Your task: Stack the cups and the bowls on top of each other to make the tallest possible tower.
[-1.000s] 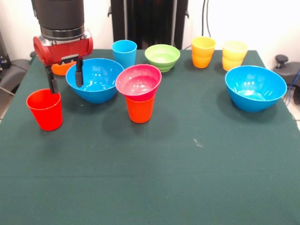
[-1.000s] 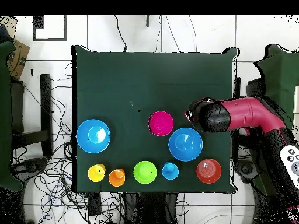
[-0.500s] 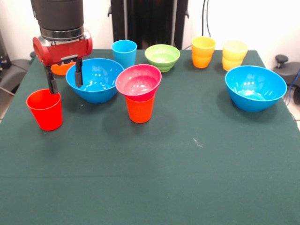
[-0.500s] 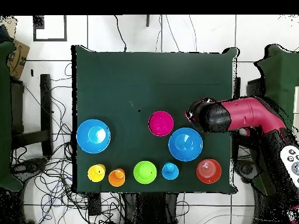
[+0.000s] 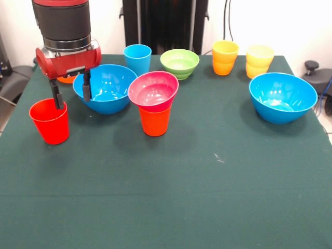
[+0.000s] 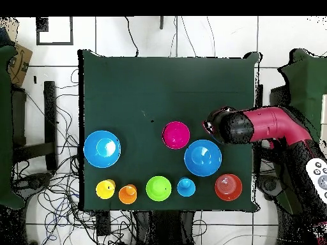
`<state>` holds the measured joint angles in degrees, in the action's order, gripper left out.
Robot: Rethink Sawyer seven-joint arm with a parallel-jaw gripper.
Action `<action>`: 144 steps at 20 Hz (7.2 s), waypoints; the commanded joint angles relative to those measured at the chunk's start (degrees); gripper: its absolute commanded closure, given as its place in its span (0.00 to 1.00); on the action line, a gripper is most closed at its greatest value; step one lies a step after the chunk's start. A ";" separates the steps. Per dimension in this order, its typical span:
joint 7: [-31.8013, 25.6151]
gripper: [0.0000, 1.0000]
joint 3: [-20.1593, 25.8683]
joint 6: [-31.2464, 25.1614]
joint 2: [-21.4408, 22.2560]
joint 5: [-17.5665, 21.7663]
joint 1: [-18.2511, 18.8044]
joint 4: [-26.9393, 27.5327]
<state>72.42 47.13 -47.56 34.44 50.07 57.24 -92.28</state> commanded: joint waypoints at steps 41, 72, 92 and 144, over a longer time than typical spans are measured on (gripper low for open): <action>-10.05 0.00 -7.28 -4.67 -2.84 9.79 -8.43 9.98; -1.11 0.00 -18.43 -7.42 -0.04 5.69 -17.29 12.15; 2.65 0.00 -24.98 -3.93 -2.90 5.73 -18.88 8.13; -8.41 0.00 -22.01 4.40 -0.78 1.58 -15.89 5.67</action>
<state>72.42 22.71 -46.86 33.93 46.95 43.25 -85.92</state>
